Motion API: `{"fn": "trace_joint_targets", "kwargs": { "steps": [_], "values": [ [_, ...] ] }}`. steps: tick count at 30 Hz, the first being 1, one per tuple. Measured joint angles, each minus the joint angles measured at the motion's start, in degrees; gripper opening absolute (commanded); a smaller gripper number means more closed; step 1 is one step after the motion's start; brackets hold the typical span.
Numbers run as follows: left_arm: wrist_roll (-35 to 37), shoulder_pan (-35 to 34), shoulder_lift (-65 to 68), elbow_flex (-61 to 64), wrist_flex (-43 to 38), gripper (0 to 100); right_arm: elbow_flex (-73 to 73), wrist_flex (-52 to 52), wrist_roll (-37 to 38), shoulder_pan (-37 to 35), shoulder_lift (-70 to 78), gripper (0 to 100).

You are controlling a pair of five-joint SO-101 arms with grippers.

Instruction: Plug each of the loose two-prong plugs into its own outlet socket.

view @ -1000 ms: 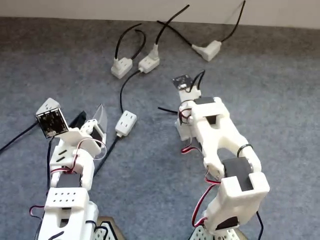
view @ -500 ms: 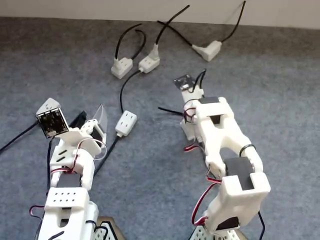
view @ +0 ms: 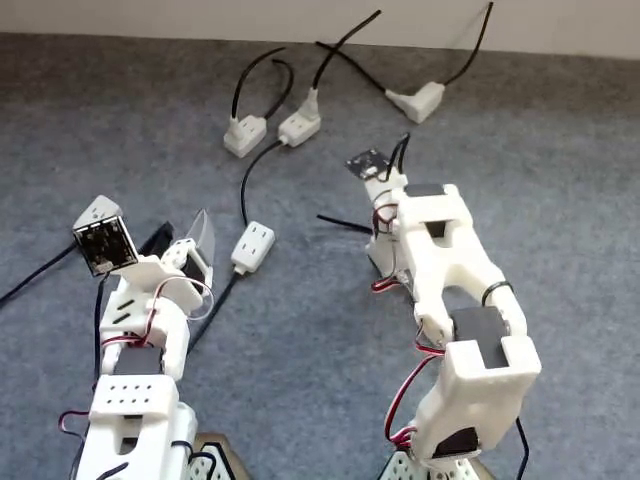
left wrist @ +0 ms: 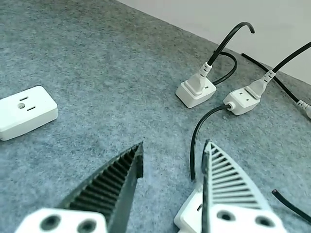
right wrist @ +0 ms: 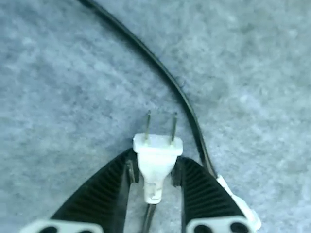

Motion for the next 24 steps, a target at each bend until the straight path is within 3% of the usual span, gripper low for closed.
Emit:
{"fn": "trace_joint_targets", "kwargs": {
  "steps": [8,12,19,24],
  "values": [
    [0.0,0.0,0.0,0.0,0.0,21,-15.65,23.03,0.53,-4.66,-19.69,7.3],
    [0.0,0.0,0.0,0.0,-0.09,21,-21.27,29.1,0.53,-5.54,-29.45,7.3],
    [0.0,1.67,0.0,0.0,-0.09,21,-20.22,30.24,0.53,-6.77,-46.77,7.3],
    [0.0,3.43,0.0,0.0,-0.18,21,-8.53,22.51,0.18,-15.47,-62.59,7.3]
  ]
}}
